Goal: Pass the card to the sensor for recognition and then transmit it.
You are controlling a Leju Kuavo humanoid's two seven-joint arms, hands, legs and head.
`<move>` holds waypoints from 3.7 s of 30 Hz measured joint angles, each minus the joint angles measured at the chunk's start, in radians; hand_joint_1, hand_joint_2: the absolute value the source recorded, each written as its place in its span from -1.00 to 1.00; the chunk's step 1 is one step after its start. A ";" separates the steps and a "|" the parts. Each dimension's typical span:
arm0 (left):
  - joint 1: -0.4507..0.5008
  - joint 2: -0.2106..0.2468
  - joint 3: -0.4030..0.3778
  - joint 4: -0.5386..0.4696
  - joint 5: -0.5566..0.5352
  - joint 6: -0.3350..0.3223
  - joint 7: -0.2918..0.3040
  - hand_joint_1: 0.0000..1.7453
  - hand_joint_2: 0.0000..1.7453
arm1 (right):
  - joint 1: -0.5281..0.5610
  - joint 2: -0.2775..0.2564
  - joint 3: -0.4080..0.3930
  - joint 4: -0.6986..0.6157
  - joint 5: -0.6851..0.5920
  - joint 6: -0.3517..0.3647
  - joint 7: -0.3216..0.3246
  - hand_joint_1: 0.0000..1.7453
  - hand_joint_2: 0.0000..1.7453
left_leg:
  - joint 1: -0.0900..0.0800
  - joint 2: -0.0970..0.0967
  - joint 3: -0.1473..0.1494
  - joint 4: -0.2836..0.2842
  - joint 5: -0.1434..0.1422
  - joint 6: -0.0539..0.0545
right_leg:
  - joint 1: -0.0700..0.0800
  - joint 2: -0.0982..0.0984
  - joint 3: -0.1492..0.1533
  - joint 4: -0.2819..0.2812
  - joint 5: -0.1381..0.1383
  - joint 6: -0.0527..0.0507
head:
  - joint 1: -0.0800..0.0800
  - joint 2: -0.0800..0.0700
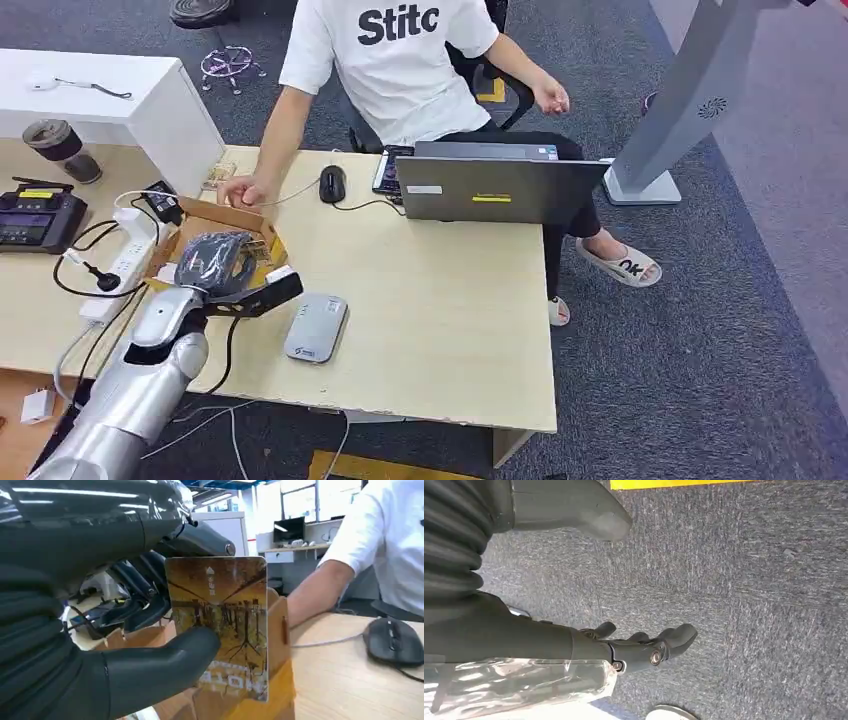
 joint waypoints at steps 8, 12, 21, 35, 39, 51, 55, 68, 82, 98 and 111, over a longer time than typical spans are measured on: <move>-0.057 0.016 0.002 0.000 -0.036 0.016 0.001 1.00 1.00 | -0.006 0.000 0.010 0.000 0.001 -0.010 0.004 -1.00 1.00 | 0.000 0.000 0.000 0.000 0.000 0.000 | 0.000 0.000 0.000 0.000 0.000 0.000 | 0.000 0.000; -0.103 0.029 0.011 0.000 -0.064 0.032 0.016 1.00 1.00 | -0.007 0.000 0.017 0.000 0.015 -0.012 0.005 -1.00 1.00 | 0.000 0.000 0.000 0.000 0.000 0.000 | 0.000 0.000 0.000 0.000 0.000 0.000 | 0.000 0.000; -0.229 0.050 0.048 0.009 -0.096 0.040 0.049 1.00 1.00 | -0.012 0.000 0.027 0.000 0.017 -0.014 0.010 -1.00 1.00 | 0.000 0.000 0.000 0.000 0.000 0.000 | 0.000 0.000 0.000 0.000 0.000 0.000 | 0.000 0.000; -0.330 0.050 0.075 0.069 -0.079 0.066 0.082 0.94 1.00 | -0.013 0.000 0.038 0.000 0.013 -0.015 0.019 -1.00 1.00 | 0.000 0.000 0.000 0.000 0.000 0.000 | 0.000 0.000 0.000 0.000 0.000 0.000 | 0.000 0.000; -0.351 0.034 0.112 0.078 0.053 0.052 0.066 -0.60 1.00 | -0.013 0.000 0.038 0.000 0.009 -0.024 0.017 -1.00 1.00 | 0.000 0.001 0.000 0.000 0.001 -0.001 | 0.000 0.002 -0.001 0.000 0.001 -0.001 | 0.000 0.000; -0.300 0.006 0.178 0.033 0.200 0.130 -0.007 -1.00 1.00 | -0.012 0.000 0.038 0.000 -0.008 -0.034 0.008 -1.00 1.00 | 0.000 0.002 -0.001 0.000 0.000 0.000 | 0.000 0.002 -0.001 0.000 0.000 0.000 | 0.000 0.000; -0.213 0.026 0.201 -0.047 0.226 0.141 -0.047 -1.00 1.00 | -0.005 0.000 0.038 0.002 -0.021 -0.043 0.008 -1.00 1.00 | 0.000 0.002 -0.001 0.000 0.000 0.000 | 0.000 0.002 -0.001 0.000 0.000 0.000 | 0.000 0.000; 0.099 0.117 0.252 -0.382 0.331 -0.074 -0.083 -1.00 1.00 | 0.033 -0.003 0.019 0.008 -0.058 -0.047 -0.011 -1.00 1.00 | 0.000 0.001 -0.002 0.000 -0.001 -0.001 | 0.000 0.001 -0.002 0.000 -0.001 -0.001 | 0.000 0.000; 0.111 0.271 0.251 -0.542 0.334 -0.243 -0.035 -1.00 1.00 | 0.052 -0.007 -0.014 0.010 -0.074 -0.047 -0.026 -1.00 1.00 | 0.001 0.001 -0.002 0.000 -0.001 -0.001 | 0.000 0.001 -0.002 0.000 -0.001 -0.001 | 0.000 0.000; 0.202 0.357 0.167 -0.649 0.027 -0.220 0.096 -1.00 1.00 | 0.065 -0.007 -0.045 0.023 -0.058 -0.045 -0.019 -1.00 1.00 | 0.000 0.002 -0.002 0.000 -0.001 -0.001 | 0.000 0.002 -0.003 0.000 -0.001 -0.001 | 0.000 0.000; 0.405 0.297 0.153 -0.590 0.049 -0.191 0.042 -1.00 1.00 | 0.065 -0.005 -0.053 0.026 -0.017 -0.046 -0.003 -1.00 1.00 | 0.000 0.002 -0.003 0.000 -0.001 0.000 | 0.000 0.002 -0.004 0.000 -0.001 -0.001 | 0.000 0.000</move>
